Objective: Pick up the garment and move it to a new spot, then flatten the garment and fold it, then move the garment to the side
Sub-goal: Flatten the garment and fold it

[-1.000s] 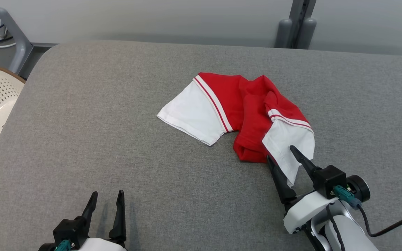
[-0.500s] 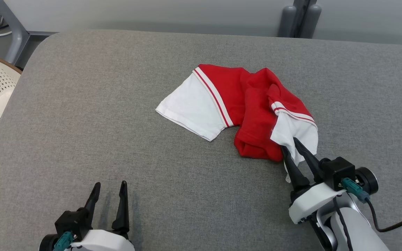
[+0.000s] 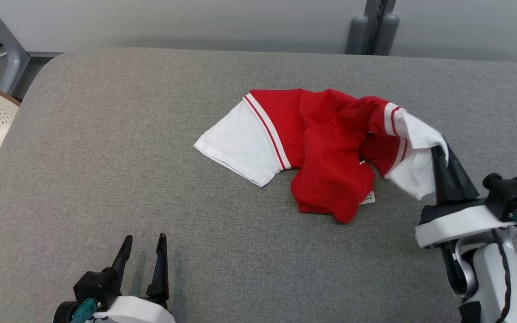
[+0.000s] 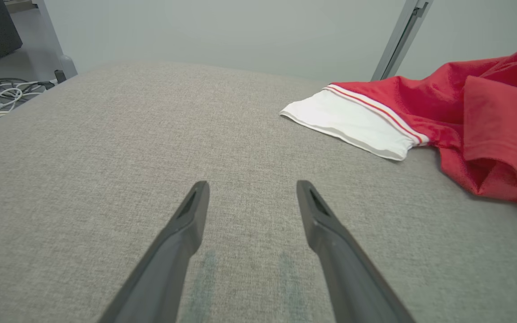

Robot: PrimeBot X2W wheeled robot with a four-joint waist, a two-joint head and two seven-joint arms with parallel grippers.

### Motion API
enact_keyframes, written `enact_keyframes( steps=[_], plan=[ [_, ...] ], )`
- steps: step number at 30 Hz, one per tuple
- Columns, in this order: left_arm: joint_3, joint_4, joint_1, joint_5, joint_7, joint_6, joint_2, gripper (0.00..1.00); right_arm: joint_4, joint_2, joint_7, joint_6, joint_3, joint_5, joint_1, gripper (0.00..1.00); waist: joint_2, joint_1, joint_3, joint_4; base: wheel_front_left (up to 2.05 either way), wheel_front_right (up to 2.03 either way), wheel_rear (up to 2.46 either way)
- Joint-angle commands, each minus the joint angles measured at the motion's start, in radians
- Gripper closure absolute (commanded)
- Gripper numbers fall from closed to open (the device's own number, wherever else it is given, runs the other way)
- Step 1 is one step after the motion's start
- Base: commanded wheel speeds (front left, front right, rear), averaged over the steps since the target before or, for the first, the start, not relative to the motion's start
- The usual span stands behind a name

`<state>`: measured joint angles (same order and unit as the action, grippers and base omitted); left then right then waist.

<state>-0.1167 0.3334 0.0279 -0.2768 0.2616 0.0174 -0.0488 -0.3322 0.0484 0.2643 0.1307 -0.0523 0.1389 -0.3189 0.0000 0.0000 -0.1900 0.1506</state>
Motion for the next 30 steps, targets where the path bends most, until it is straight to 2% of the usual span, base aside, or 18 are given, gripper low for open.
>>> enact_keyframes(
  steps=[1,7,11,13,14,15,18,24,30],
  plan=[
    [-0.001,0.001,0.004,-0.005,0.005,-0.005,-0.004,0.00,0.018,0.005,0.000,0.000,0.030,-0.013,-0.023,1.00,0.0000,0.0000,0.007,-0.004,0.00,0.00,0.00],
    [-0.001,0.009,-0.011,-0.002,0.005,-0.008,-0.004,0.00,0.027,0.010,0.000,0.000,0.117,-0.085,-0.066,1.00,0.0000,0.0000,0.029,-0.011,0.00,0.00,0.00],
    [-0.007,0.012,-0.008,0.008,0.005,-0.018,-0.004,0.00,-0.050,0.058,0.000,0.000,0.139,-0.138,-0.097,1.00,0.0000,0.0000,0.028,-0.008,0.00,0.00,0.00],
    [-0.012,0.013,-0.001,0.013,0.005,-0.022,-0.004,0.00,-0.098,0.077,0.000,0.000,0.153,-0.157,-0.125,0.69,0.0000,0.0000,0.023,-0.005,0.00,0.00,0.00],
    [-0.013,0.014,0.001,0.016,0.005,-0.024,-0.004,0.00,-0.123,0.088,0.000,0.000,0.163,-0.172,-0.135,0.49,0.0000,0.0000,0.021,-0.004,0.00,0.00,0.00],
    [-0.018,0.019,0.005,0.021,0.005,-0.025,-0.003,0.00,-0.169,0.100,0.000,0.000,0.192,-0.195,-0.158,0.00,0.0000,0.0000,0.016,-0.001,0.00,0.00,0.00],
    [-0.019,0.022,0.007,0.023,0.005,-0.029,-0.004,0.00,-0.195,0.104,0.000,0.000,0.219,-0.219,-0.178,0.00,0.0000,0.0000,0.015,-0.001,0.00,0.00,0.00],
    [-0.016,0.022,-0.005,0.029,0.005,-0.031,-0.004,0.00,-0.186,0.074,0.000,0.000,0.260,-0.234,-0.152,0.00,0.0000,0.0000,0.025,-0.026,0.00,0.00,0.00],
    [-0.042,0.005,0.023,0.026,0.005,-0.041,-0.003,0.00,-0.138,0.040,0.000,0.000,0.227,-0.202,-0.089,0.00,0.0000,0.0000,0.023,-0.081,0.00,0.00,0.00]
  ],
)
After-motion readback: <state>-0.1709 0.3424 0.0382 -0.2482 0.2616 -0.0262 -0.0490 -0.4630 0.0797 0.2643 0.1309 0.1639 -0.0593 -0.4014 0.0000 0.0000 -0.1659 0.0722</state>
